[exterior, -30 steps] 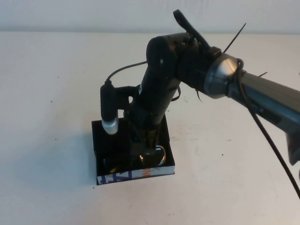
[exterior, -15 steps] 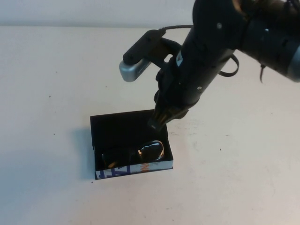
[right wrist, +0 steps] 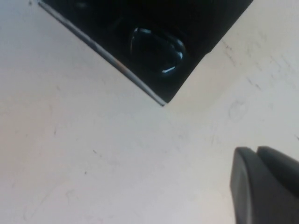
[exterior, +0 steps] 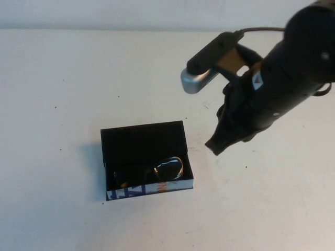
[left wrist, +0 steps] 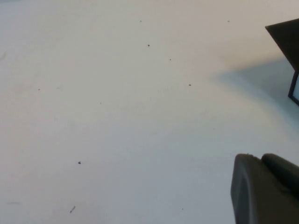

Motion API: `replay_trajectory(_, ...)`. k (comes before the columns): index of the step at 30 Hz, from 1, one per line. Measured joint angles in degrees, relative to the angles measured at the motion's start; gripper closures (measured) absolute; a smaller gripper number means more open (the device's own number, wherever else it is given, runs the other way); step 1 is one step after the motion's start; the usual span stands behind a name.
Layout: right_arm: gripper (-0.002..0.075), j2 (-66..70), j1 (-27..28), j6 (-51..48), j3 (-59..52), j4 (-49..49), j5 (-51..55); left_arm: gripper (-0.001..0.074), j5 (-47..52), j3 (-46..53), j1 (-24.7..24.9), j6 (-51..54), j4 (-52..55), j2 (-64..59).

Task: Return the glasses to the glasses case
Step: Close the glasses case

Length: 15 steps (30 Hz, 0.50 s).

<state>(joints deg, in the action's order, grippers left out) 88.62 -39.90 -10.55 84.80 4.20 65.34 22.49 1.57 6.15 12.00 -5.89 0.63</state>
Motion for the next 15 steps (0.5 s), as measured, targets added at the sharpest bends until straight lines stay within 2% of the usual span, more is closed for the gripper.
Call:
replay_trajectory(7,0.0737,-7.12,0.91,0.22,-3.67,-1.48,-7.48,0.0736,0.0,0.0,0.0,0.0,0.0,0.0)
replay_trajectory(15,0.0737,-7.65,0.91,0.22,-4.04,-2.45,-5.84,0.0736,-0.81,0.0,0.0,1.37,0.85,0.0)
